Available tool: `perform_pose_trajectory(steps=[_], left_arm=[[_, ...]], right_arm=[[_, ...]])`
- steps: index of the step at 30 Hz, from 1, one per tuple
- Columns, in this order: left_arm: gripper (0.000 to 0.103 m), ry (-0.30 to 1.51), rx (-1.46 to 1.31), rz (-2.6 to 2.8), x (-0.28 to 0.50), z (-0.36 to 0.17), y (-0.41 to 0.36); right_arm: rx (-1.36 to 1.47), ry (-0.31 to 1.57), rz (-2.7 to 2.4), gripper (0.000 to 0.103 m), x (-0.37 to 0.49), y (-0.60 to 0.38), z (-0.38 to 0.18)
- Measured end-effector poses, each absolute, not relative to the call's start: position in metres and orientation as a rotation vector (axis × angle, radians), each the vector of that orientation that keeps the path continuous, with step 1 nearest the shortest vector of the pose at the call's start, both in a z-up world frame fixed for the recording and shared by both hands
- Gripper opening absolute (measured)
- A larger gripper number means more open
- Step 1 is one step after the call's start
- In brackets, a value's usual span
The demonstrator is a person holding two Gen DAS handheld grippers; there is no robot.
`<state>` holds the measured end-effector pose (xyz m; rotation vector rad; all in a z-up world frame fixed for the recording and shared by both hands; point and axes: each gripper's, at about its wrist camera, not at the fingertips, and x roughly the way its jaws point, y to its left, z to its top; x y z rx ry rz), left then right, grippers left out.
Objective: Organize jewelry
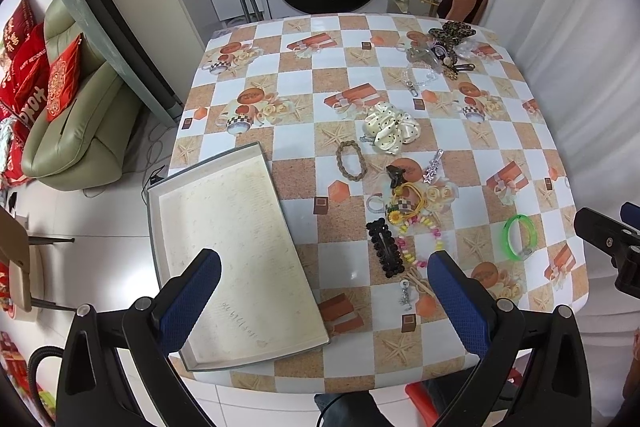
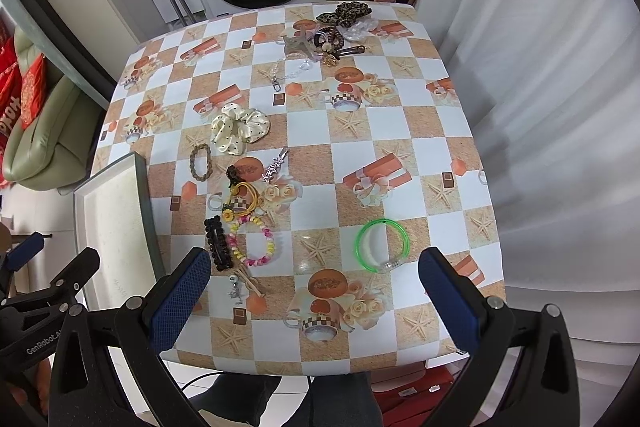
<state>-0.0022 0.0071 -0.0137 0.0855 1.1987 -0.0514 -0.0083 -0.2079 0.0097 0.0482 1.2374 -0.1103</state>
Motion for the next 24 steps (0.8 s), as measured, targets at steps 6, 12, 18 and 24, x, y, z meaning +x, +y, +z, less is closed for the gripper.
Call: perform_pose_trajectory(steps=[6,12,18,24], left_arm=[[0.103,1.197,0.086,-0.054,0.0002,-0.0106,0.0051],[0.103,1.199,0.085,-0.051,0.0007,-0.0114,0.0060],[0.103,1.201,0.086,-0.052,0.0011,-0.0137,0.0084],[0.103,1.202,0.087,-0.050,0.0016,-0.0134,0.0078]], right_arm=[[0.048,1.240,-0.111,0.103,-0.0074,-0.2080,0.0102],[0.047,1.240,-0.110,0.103,-0.0075,-0.2082,0.0103],[0.048,1.239,-0.112,0.103,-0.0074,-0.2084,0.0101],[0.049,1.239,-0.111,0.103,-0.0076,-0.2088,0.0105]])
